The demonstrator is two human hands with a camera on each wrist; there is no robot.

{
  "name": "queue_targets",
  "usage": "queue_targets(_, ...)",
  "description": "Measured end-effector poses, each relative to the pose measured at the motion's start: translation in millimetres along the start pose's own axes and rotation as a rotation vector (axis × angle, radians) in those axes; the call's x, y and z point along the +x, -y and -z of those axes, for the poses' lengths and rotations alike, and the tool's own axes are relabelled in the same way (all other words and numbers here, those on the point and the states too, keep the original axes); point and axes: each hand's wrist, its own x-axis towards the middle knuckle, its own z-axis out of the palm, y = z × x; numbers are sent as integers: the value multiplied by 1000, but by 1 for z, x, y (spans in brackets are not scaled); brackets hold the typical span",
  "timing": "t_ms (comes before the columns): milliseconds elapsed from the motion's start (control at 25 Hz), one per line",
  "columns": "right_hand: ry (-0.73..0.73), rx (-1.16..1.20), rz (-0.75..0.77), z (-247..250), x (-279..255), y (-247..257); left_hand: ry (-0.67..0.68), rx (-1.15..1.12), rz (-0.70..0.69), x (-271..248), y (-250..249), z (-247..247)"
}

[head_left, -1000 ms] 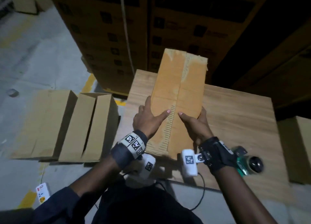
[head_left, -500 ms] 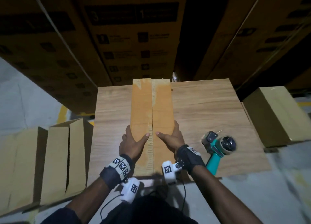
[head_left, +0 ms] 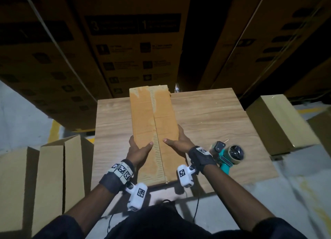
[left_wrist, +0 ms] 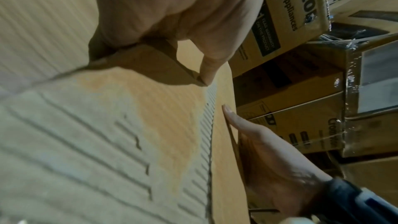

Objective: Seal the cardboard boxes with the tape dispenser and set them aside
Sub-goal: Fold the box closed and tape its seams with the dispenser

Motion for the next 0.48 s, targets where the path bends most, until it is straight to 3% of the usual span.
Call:
queue_targets(120,-25,-198,85,2,-39,-8,-9,241,-204,1,-9,17)
queue_targets(240,43,-454,127,0,-78,-28,-112,926,-564,15,-17,51)
queue_targets(320,130,-490,131,2,-90,-46,-31,1201,-677,26,-18,70)
queue_targets(480,167,-588,120,6,-91,-65,132,1164,-708,33,-2,84)
